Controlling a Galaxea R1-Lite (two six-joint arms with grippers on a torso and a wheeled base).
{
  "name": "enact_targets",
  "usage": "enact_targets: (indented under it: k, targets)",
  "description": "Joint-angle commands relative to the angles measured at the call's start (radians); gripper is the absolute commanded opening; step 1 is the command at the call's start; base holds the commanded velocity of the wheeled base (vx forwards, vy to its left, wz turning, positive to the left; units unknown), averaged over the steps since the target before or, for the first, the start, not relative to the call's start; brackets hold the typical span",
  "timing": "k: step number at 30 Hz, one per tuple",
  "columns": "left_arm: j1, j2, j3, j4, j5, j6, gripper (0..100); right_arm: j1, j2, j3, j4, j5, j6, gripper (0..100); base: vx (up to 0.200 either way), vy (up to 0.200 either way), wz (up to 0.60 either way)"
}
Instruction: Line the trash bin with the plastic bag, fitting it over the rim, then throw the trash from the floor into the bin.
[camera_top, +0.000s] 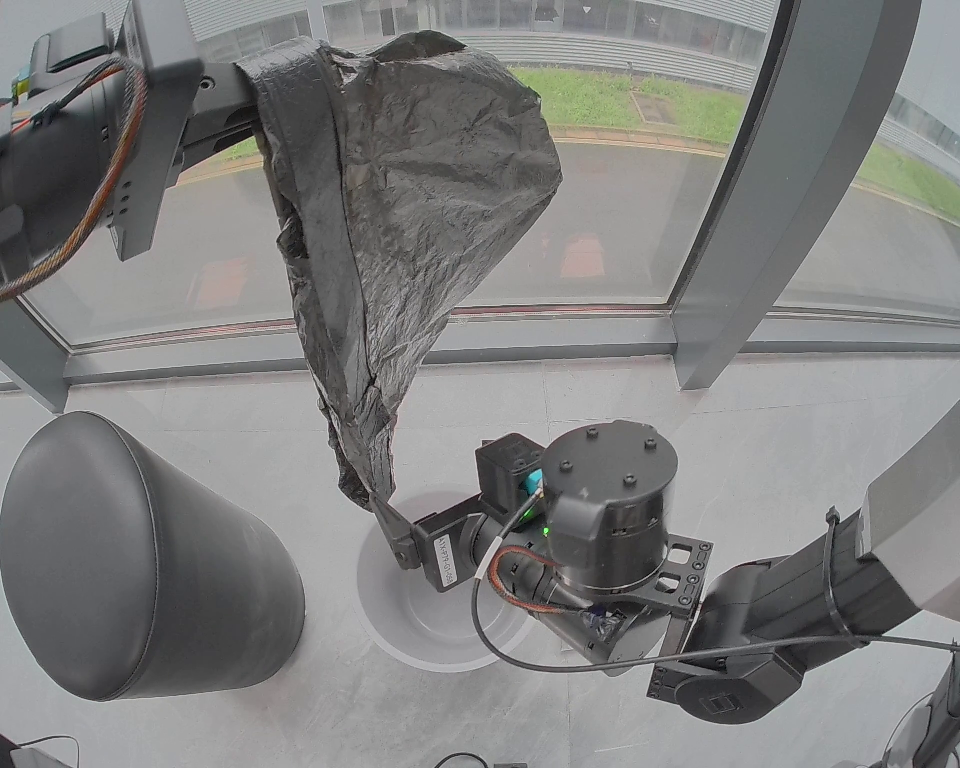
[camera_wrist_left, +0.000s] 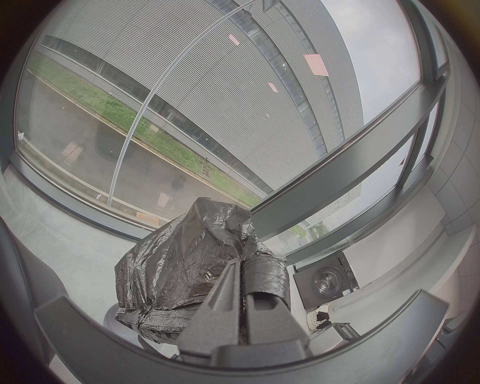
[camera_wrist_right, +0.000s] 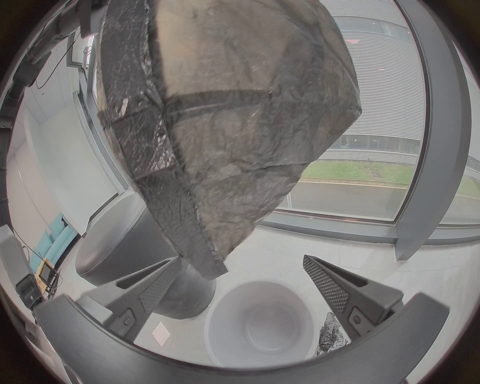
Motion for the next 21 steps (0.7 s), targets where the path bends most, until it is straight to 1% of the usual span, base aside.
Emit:
enact_targets:
  k: [1,11,15,17,19,21]
  targets:
    - [0.001,-0.002,0.0,0.0,0.001,-0.001,0,0.013,0.019,0.004,-0.001,-0.001,0.001,100,0.0,0.0,0.0]
    - [0.001,-0.002,0.003,-0.002,0.001,0.001,0,0.002,0.062,-0.01,-0.002,-0.004,-0.001,100,0.0,0.0,0.0]
    - [0.001,-0.003,0.001,0.0,0.001,-0.001,0,-0.013,0.076,-0.047,-0.002,-0.006,-0.001,100,0.0,0.0,0.0]
    - [0.001,-0.003,0.001,0.0,0.001,-0.001,0,-0.021,0.09,-0.067,-0.002,-0.024,-0.002,100,0.0,0.0,0.0]
    - [0.001,-0.005,0.003,0.0,0.001,-0.001,0,-0.022,0.102,-0.088,-0.002,-0.07,-0.004,100,0.0,0.0,0.0]
    - [0.001,-0.005,0.003,0.0,0.001,-0.001,0,-0.022,0.105,-0.097,-0.005,-0.084,-0.002,100,0.0,0.0,0.0]
